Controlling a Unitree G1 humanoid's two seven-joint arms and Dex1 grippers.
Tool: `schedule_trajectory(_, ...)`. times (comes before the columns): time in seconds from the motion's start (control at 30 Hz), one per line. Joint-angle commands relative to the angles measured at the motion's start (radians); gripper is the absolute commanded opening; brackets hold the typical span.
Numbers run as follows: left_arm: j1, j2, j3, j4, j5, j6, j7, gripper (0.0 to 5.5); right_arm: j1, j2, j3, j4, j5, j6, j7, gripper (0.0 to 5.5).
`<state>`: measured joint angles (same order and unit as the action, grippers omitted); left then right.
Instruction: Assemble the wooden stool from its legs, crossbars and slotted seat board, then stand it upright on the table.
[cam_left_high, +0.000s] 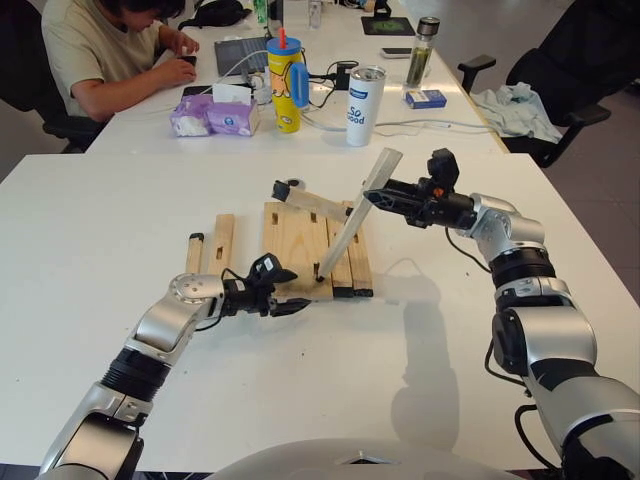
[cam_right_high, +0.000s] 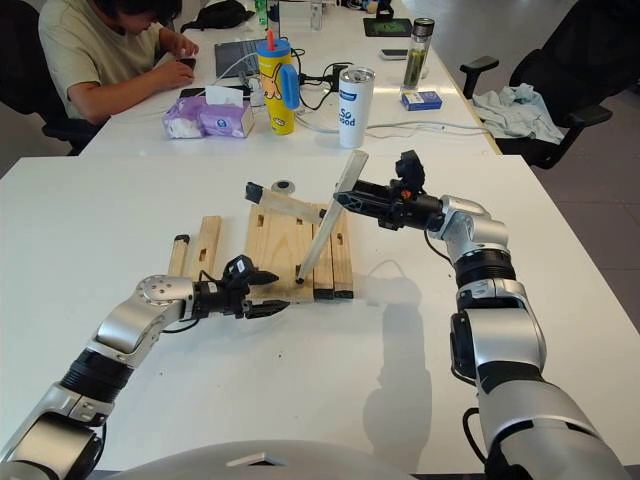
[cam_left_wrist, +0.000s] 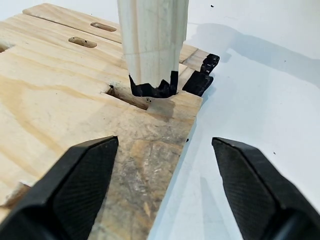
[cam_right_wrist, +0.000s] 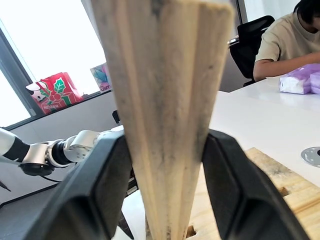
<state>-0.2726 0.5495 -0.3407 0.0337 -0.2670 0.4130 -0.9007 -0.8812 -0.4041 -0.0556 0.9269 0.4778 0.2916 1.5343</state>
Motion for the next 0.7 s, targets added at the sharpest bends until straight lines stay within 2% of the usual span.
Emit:
schedule_trajectory(0.03,0.035,0.039,-0.062,0.046,0.083,0.042,-0.024,3.50,-0.062,0.023,0.009,0.048,-0.068,-0.121,-0.015,2.03)
schedule_trajectory(0.27,0.045,0.060,-0.123,0.081,0.153,0.040,-0.051,3.50,-0.049,0.031,0.125,0.013,-0.228,-0.350,0.009,2.03)
schedule_trajectory(0.37,0.053,0.054,-0.130,0.083,0.156,0.040,-0.051,3.50,0.020,0.017,0.187,-0.072,-0.291,-0.457,0.003,2.03)
schedule_trajectory(0.47,0.064,0.038,-0.126,0.081,0.151,0.048,-0.040,3.50,0.111,0.010,0.220,-0.160,-0.297,-0.475,-0.002,2.03)
schedule_trajectory(0.63,0.083,0.013,-0.121,0.103,0.162,0.049,0.009,3.50,0.151,0.048,0.201,-0.219,-0.278,-0.488,-0.116,2.04)
schedule_trajectory(0.67,0.084,0.010,-0.123,0.111,0.168,0.052,0.018,3.50,0.144,0.053,0.197,-0.227,-0.269,-0.471,-0.128,2.41)
schedule_trajectory(0.7,0.085,0.008,-0.127,0.120,0.175,0.054,0.028,3.50,0.139,0.053,0.198,-0.238,-0.263,-0.451,-0.130,2.51)
